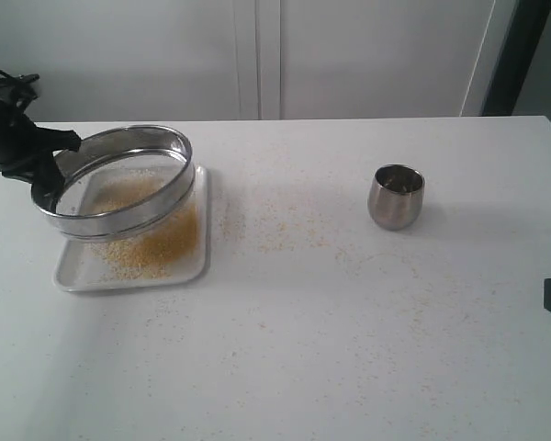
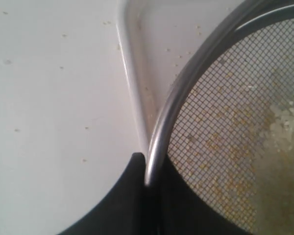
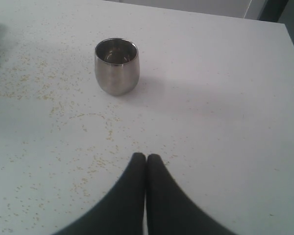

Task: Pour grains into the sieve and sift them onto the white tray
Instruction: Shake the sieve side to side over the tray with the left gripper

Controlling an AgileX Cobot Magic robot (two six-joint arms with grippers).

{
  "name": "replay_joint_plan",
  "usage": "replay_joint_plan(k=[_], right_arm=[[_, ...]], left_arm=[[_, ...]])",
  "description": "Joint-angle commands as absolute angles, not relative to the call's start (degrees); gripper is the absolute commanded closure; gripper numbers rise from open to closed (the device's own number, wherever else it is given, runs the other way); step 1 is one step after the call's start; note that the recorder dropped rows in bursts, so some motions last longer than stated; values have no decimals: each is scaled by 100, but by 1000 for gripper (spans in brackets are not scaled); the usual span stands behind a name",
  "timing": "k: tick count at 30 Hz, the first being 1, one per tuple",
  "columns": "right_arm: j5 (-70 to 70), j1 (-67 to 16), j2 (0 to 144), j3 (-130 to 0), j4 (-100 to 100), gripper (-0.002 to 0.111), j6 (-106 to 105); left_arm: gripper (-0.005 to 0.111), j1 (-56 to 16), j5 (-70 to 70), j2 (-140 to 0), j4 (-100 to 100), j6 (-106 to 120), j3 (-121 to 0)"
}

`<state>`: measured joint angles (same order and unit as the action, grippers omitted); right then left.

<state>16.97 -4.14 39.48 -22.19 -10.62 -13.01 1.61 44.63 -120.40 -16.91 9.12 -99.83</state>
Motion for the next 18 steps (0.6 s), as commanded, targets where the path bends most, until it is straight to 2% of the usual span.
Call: replay_joint_plan(k=[1,7,13,18], right_arm=[[1661,-394,3948,-2250,-1067,108,-1327],[1661,-394,3948,-2250,-1067,108,-1327],[1661,-394,3948,-2250,-1067,108,-1327],[1661,-394,3948,-2250,-1067,108,-1327]], left_arm=[[107,-138,4888,-11942,-1815,1432,-10039],[107,331,4784,-11942,-1764,610,-10074],[107,-56,4997,-11932,-1393,1219,-10075],[107,403,4979,-11932,-1337,655,-10072]])
